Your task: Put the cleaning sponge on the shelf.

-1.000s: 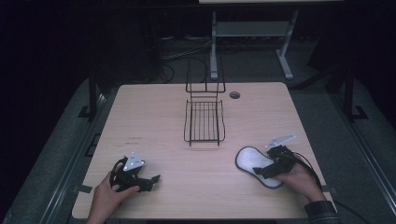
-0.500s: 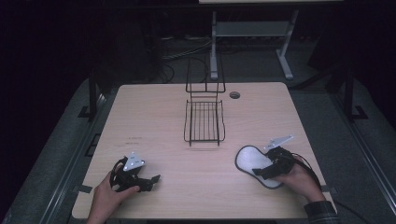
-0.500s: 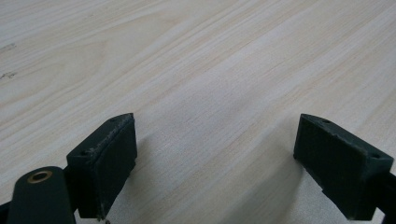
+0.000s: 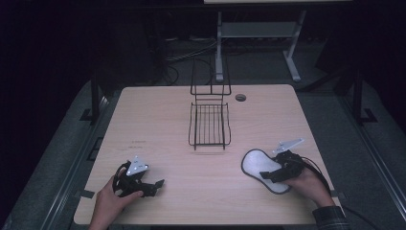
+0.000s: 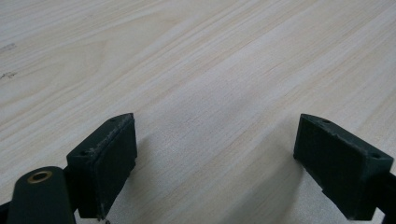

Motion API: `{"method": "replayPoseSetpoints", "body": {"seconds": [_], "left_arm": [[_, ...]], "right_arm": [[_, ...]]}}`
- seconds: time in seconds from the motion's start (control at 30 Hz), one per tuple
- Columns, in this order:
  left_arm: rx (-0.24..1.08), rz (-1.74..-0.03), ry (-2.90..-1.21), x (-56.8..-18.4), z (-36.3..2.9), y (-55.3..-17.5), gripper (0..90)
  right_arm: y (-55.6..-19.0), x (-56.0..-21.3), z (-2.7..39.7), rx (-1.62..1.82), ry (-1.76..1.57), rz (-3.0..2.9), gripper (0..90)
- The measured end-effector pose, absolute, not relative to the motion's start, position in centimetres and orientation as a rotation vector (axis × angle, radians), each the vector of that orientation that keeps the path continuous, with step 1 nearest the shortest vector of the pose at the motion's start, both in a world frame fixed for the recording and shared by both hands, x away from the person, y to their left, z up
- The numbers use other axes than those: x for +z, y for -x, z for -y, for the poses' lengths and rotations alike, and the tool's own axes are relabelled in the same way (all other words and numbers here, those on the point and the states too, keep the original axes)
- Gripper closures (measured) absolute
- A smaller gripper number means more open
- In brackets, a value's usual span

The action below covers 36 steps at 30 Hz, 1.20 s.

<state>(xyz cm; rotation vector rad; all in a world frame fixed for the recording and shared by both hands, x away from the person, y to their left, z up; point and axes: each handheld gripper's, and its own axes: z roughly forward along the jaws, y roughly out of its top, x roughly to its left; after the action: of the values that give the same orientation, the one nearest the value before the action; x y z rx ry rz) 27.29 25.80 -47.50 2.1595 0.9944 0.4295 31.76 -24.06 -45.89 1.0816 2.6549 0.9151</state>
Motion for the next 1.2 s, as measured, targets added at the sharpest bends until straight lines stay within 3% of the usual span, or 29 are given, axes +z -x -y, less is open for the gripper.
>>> {"method": "replayPoseSetpoints", "body": {"seconds": [0.33, 0.7, 1.2], "left_arm": [[0.429, -0.994, -2.160, -47.5, -25.8, -27.3, 12.4], [0.430, -0.994, -2.160, -47.5, -25.8, -27.3, 12.4], [0.428, -0.997, -2.158, -47.5, -25.8, -27.3, 12.4]], "right_arm": [[-31.4, -45.1, 24.4, 0.932, -1.083, -2.619, 33.3], [-31.1, -43.7, 25.0, 1.026, -1.100, -2.582, 52.4], [-30.7, -42.3, 25.4, 1.164, -1.126, -2.546, 68.7]]}}
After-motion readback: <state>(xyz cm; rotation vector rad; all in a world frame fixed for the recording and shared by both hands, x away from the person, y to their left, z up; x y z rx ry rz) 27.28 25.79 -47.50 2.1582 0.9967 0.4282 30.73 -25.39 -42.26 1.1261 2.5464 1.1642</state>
